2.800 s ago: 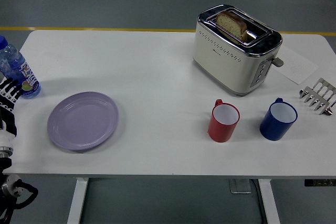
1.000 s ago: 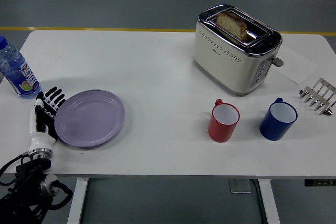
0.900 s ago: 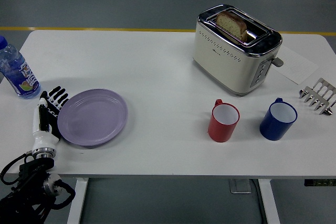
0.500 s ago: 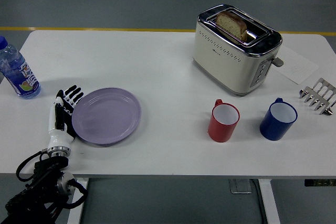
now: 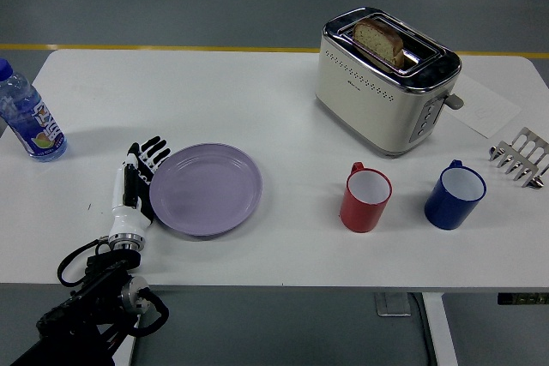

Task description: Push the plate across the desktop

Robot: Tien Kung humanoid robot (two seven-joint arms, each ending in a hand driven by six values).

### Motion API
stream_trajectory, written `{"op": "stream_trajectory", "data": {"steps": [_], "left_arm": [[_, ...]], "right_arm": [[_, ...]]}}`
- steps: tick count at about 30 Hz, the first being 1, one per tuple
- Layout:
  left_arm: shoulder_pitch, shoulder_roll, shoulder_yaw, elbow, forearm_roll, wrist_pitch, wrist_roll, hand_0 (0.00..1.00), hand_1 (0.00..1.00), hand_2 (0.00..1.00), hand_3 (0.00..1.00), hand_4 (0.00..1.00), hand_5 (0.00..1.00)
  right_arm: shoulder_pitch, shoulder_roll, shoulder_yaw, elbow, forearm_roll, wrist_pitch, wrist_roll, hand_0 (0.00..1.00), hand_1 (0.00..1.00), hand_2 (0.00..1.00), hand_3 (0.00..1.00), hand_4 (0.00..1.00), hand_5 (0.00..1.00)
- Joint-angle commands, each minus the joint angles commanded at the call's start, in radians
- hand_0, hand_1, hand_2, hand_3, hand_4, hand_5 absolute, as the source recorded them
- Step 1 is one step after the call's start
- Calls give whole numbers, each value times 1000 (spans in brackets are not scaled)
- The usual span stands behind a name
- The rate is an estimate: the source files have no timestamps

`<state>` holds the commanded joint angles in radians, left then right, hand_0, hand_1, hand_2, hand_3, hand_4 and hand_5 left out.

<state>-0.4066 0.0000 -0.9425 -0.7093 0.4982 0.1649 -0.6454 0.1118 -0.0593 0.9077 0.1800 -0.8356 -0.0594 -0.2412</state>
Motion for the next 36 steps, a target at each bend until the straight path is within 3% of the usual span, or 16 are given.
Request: {"op": "stream_trajectory", "data": {"steps": [15, 27, 36], "left_arm": [[-75, 0, 188, 17, -83, 18, 0, 740, 759, 765, 670, 416, 998], [-108, 0, 327, 0, -120, 19, 0, 742, 760, 768, 667, 411, 998], [-127, 0, 330, -7, -109, 20, 0, 742, 760, 768, 668, 409, 997]], "right_arm": [[4, -2, 1, 0, -5, -1, 3, 620, 573, 656, 599, 434, 352], [-1, -1, 11, 0, -19, -3, 4, 620, 573, 655, 599, 437, 351], [-2, 0, 10, 0, -19, -4, 5, 620, 572, 655, 599, 439, 352]]}}
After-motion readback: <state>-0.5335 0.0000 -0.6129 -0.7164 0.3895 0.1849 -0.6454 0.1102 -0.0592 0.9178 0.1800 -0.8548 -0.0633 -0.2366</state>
